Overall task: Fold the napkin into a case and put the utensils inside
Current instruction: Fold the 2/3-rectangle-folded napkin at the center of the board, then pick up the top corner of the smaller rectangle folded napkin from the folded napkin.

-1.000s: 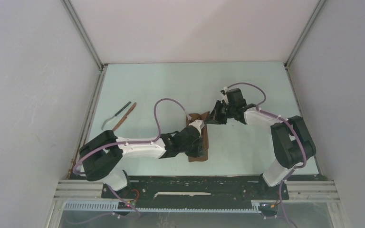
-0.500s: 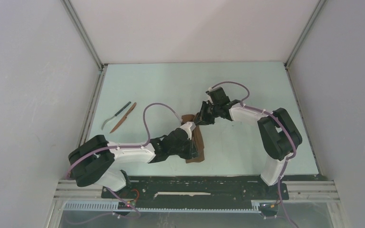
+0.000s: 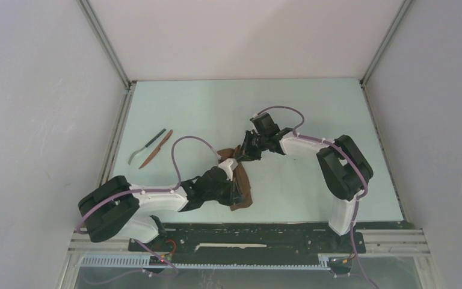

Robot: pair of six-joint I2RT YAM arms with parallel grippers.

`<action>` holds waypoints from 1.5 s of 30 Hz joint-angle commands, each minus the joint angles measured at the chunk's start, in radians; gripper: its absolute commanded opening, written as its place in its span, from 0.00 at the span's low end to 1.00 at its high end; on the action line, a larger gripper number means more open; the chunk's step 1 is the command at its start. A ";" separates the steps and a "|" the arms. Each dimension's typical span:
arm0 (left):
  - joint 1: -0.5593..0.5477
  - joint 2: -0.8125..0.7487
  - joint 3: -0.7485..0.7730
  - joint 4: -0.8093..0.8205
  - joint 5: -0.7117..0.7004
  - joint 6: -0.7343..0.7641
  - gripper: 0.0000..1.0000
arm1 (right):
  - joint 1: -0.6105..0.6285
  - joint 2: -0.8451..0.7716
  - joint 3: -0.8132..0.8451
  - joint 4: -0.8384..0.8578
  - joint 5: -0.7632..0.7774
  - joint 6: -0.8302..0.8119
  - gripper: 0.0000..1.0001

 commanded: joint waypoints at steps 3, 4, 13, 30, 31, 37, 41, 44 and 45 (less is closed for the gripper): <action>0.006 -0.077 -0.037 -0.011 0.067 0.002 0.28 | 0.028 0.037 0.066 0.102 0.030 0.059 0.00; 0.008 -0.112 -0.035 -0.033 0.063 0.006 0.35 | 0.028 0.040 0.067 0.102 0.028 0.059 0.00; 0.190 -0.549 -0.044 -0.374 -0.077 -0.066 0.63 | 0.035 0.045 0.067 0.112 0.041 0.070 0.00; 0.489 -0.122 -0.031 -0.068 0.021 -0.182 0.38 | 0.087 0.061 0.069 0.131 0.036 0.078 0.00; 0.489 -0.101 -0.022 -0.061 0.025 -0.182 0.37 | 0.090 0.065 0.068 0.133 0.036 0.078 0.00; 0.489 0.013 0.030 -0.046 0.044 -0.171 0.22 | 0.120 0.077 0.070 0.158 0.030 0.093 0.00; 0.489 0.032 0.033 -0.036 0.039 -0.167 0.18 | 0.141 0.077 0.068 0.166 0.027 0.094 0.00; 0.489 0.037 0.038 -0.035 0.036 -0.163 0.15 | 0.155 0.079 0.068 0.166 0.030 0.102 0.00; 0.489 0.037 0.038 -0.036 0.033 -0.161 0.15 | 0.162 0.081 0.069 0.171 0.029 0.106 0.00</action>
